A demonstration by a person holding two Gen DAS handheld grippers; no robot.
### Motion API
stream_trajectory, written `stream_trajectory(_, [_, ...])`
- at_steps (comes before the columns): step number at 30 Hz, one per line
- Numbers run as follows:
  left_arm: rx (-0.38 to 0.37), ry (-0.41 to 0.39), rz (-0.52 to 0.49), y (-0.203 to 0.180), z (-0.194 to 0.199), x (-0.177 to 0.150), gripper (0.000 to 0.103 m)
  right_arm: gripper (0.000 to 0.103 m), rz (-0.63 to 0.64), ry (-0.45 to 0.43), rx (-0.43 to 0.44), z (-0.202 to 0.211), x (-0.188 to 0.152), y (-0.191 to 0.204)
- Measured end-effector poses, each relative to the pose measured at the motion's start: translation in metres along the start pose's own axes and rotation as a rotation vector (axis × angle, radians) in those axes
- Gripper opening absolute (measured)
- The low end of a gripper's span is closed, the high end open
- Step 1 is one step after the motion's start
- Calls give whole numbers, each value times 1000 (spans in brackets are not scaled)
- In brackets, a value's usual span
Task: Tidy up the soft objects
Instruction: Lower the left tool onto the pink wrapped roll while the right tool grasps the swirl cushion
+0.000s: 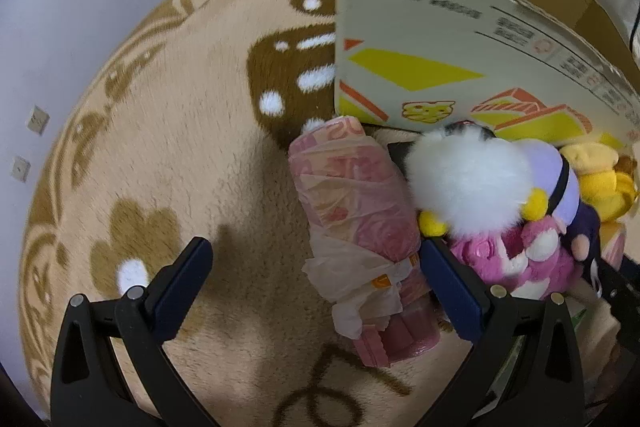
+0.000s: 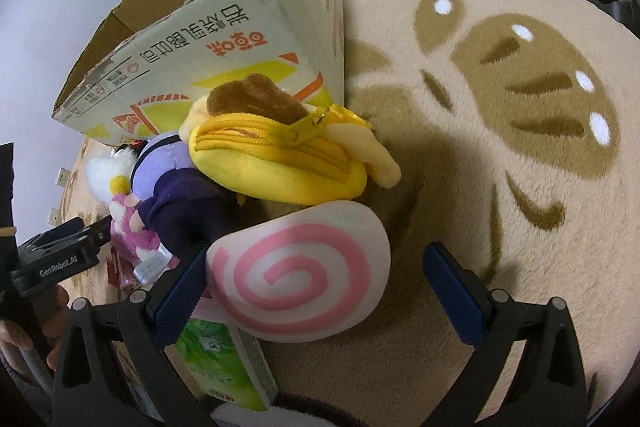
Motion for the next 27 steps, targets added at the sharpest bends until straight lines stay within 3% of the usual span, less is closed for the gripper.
stream_trajectory(5, [-79, 54, 94, 0, -9, -5, 100, 85, -8, 8, 46, 3, -4, 11])
stream_trajectory(11, [-178, 87, 153, -4, -15, -6, 74, 75, 10, 1, 47, 4, -6, 24])
stream_trajectory(13, [-169, 97, 142, -4, -19, -7, 58, 72, 8, -3, 52, 4, -6, 27])
stream_trajectory(16, [-120, 71, 82, -8, -21, -7, 46, 66, 6, -10, 59, 7, -5, 28])
stream_trajectory(21, [-93, 48, 44, -18, -11, -11, 43, 60, 6, -42, 54, 16, -3, 33])
stream_trajectory(27, [-109, 31, 110, -12, 4, -16, 36, 59, 1, -121, 48, 35, 3, 37])
Point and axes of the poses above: each gripper's, at about its wrist camera, not at the fingertips, and z roughly against the way its jaws point, y to its left, x to its top, the point moved 10 cm from there along -z, roughly the way its jaws point, and after that the axes turned 6 degrees about x, right-handed, at the moved point
